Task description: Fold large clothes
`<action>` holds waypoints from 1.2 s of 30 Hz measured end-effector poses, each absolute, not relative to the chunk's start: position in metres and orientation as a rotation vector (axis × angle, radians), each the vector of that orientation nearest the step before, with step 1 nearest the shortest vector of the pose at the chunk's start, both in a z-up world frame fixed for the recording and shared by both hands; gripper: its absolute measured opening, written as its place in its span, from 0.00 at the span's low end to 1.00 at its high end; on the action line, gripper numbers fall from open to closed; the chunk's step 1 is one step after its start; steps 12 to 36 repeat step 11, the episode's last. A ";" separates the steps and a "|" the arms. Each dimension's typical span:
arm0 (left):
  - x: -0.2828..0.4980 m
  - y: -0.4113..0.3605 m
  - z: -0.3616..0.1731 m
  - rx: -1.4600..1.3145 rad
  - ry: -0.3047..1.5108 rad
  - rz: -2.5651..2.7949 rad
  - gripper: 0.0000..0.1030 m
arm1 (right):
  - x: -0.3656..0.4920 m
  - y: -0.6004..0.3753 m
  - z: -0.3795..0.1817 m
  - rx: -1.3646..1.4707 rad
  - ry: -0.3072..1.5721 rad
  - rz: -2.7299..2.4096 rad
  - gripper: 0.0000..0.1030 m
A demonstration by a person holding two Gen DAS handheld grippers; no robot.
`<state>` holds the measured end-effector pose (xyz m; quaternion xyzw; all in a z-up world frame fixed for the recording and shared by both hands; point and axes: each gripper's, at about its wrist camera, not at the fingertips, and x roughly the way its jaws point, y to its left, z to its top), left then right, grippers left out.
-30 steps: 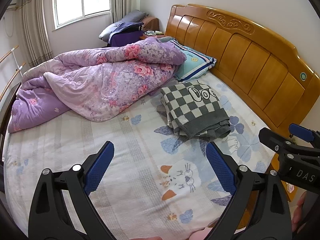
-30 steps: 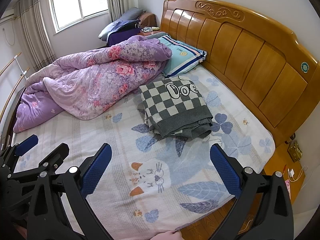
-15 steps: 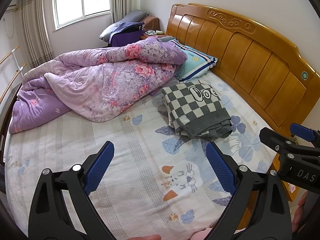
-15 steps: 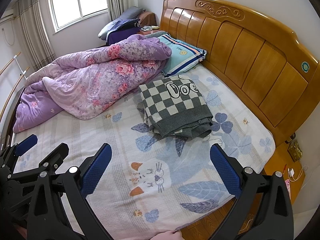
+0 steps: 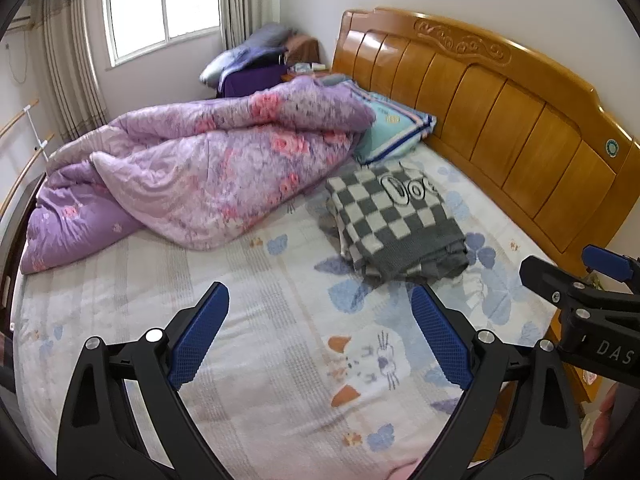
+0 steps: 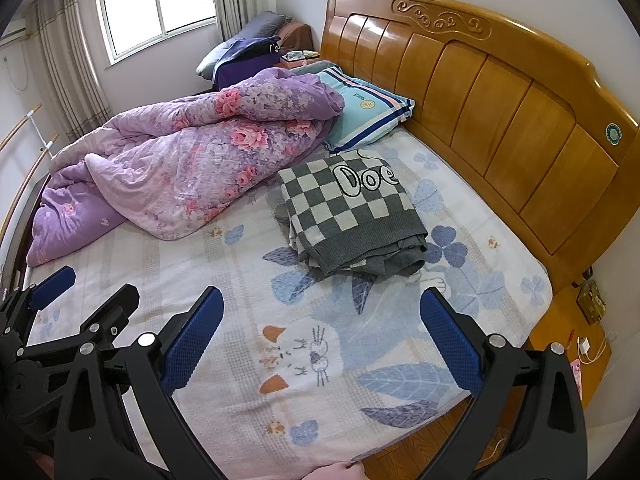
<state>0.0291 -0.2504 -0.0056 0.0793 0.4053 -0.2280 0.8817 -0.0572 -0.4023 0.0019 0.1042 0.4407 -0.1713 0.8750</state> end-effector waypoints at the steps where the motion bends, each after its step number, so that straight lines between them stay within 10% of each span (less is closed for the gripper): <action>1: 0.029 -0.248 -0.004 0.174 0.826 -0.477 0.82 | -0.056 -0.403 0.001 0.217 0.921 -0.356 0.92; 36: 0.035 -0.251 -0.008 0.229 0.844 -0.513 0.81 | -0.045 -0.406 -0.004 0.216 0.935 -0.356 0.92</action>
